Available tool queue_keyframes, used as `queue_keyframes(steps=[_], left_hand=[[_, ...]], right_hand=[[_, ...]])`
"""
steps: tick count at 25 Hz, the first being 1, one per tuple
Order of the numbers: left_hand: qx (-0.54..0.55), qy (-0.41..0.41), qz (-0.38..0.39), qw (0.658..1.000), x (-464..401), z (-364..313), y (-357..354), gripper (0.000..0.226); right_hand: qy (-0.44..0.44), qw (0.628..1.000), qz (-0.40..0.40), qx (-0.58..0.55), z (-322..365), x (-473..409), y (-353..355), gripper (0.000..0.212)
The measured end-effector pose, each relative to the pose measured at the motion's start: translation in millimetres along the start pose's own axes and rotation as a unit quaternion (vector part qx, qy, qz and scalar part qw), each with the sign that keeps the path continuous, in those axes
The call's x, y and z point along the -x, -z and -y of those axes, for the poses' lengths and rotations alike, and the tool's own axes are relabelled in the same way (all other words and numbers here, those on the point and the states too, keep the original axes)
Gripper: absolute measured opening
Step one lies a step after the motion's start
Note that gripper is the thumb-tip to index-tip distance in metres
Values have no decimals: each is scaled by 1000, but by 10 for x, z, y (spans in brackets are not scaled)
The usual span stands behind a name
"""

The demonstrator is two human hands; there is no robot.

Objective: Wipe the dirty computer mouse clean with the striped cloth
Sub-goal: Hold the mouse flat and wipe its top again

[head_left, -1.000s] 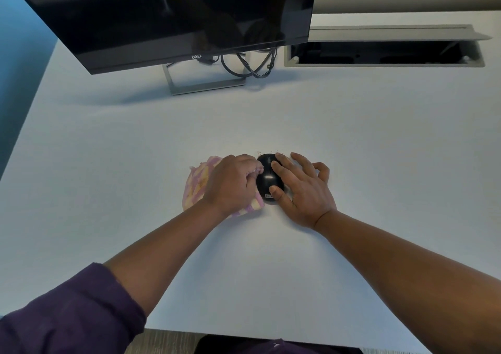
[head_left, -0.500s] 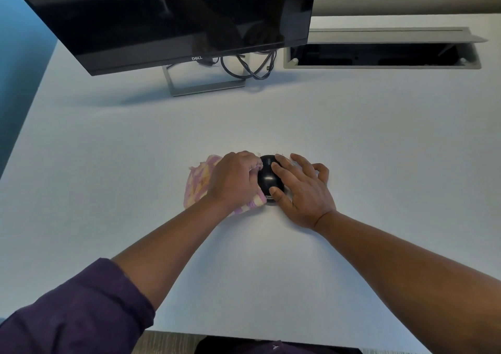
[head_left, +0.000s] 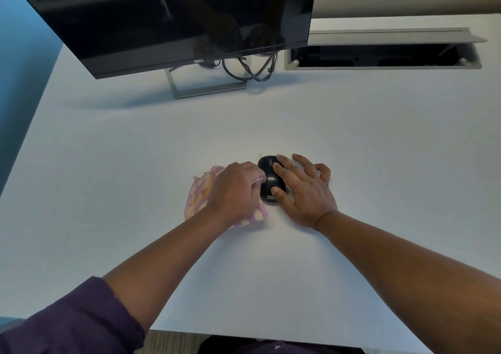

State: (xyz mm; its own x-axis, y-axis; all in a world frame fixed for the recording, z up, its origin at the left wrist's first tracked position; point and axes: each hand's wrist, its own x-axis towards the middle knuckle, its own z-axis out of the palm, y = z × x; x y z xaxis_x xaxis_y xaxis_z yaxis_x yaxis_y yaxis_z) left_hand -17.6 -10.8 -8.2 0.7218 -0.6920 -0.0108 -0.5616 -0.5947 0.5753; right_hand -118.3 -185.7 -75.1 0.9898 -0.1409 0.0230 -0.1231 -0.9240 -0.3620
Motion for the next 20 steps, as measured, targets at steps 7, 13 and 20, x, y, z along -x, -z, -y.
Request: queue_keyframes(steps=[7,13,20], left_hand=[[72,135,-6,988,73,-5,144,17],[58,114,-19,992,-121,40,-17,2],[41,139,-8,989,-156,57,1,15]], right_hand=[[-2,1000,-1,2,-1,3,-11,57],[-2,1000,-9,-3,0,12,-13,55],[-5,1000,-3,-4,-5,10,-20,57]])
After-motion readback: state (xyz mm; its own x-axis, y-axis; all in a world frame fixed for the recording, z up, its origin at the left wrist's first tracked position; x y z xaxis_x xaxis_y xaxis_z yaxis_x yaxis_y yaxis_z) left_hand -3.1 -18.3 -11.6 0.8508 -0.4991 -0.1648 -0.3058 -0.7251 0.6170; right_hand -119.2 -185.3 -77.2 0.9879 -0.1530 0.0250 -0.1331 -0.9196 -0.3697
